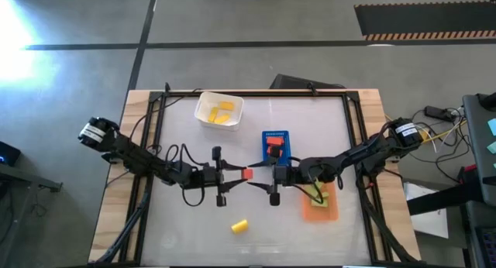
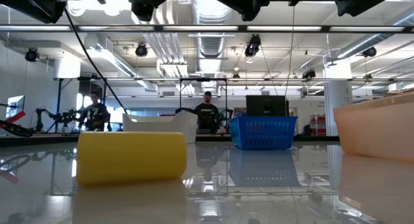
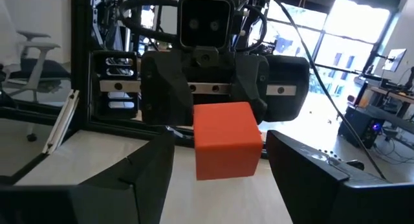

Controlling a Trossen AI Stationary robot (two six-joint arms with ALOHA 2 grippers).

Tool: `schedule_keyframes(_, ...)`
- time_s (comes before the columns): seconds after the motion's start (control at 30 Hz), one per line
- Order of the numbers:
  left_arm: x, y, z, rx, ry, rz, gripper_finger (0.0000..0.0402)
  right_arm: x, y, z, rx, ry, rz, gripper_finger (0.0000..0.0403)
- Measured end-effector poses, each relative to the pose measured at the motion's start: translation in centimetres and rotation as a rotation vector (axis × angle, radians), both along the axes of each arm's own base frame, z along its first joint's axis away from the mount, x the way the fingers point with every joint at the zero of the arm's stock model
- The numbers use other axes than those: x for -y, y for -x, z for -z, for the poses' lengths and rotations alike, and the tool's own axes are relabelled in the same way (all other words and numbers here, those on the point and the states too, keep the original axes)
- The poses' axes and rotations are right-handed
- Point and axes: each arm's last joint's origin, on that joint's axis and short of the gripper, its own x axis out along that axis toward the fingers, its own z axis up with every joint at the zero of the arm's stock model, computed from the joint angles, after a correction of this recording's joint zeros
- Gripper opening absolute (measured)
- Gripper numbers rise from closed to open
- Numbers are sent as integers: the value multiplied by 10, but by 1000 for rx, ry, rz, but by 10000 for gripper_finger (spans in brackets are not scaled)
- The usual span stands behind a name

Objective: Sort & place blocks by color
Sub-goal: Put the orange block into the blue bin

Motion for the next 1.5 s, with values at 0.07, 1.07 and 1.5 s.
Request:
schedule_keyframes(0.07,0,0,0,0,0,0,132,1,0,0,0,0,2,233)
schedule_keyframes(1.07,-1,1,2,-12,3,-5,194,7,-2,1,-8,14,-50,121)
schedule_keyframes(1.5,-4,15,10,-59,4,-1,280,11,7,12,-257,-43,19,121)
